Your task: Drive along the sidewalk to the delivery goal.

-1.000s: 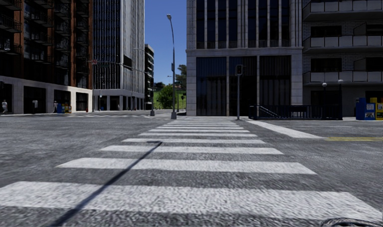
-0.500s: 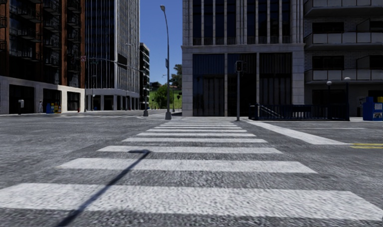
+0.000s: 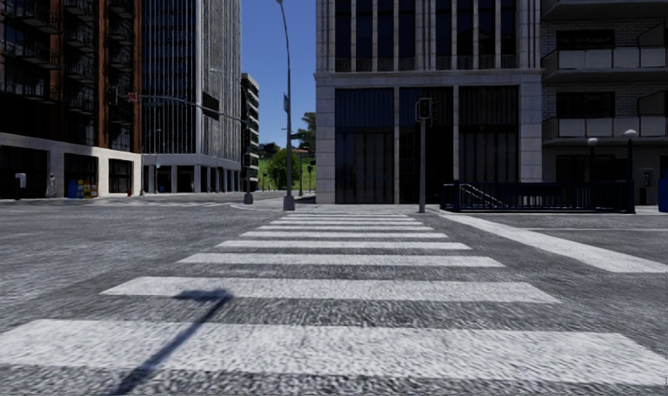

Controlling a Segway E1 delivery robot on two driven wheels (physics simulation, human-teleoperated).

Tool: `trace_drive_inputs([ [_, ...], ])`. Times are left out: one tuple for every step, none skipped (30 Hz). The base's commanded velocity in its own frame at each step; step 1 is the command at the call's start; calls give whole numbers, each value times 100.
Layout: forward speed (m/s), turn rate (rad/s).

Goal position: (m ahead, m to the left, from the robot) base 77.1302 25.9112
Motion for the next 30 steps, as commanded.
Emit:
trace_drive_inputs([
  [200, 0],
  [200, 0],
  [200, 0],
  [200, 0],
  [200, 0],
  [200, 0],
  [200, 0],
  [200, 0],
  [200, 0],
  [200, 0],
  [200, 0],
  [200, 0],
  [200, 0],
  [200, 0],
  [200, 0],
  [200, 0],
  [200, 0],
  [200, 0],
  [200, 0],
  [200, 0],
  [200, 0],
  [200, 0],
  [200, 0],
  [200, 0],
  [200, 0],
  [200, 0],
  [200, 0],
  [200, 0],
  [200, 0],
  [200, 0],
])
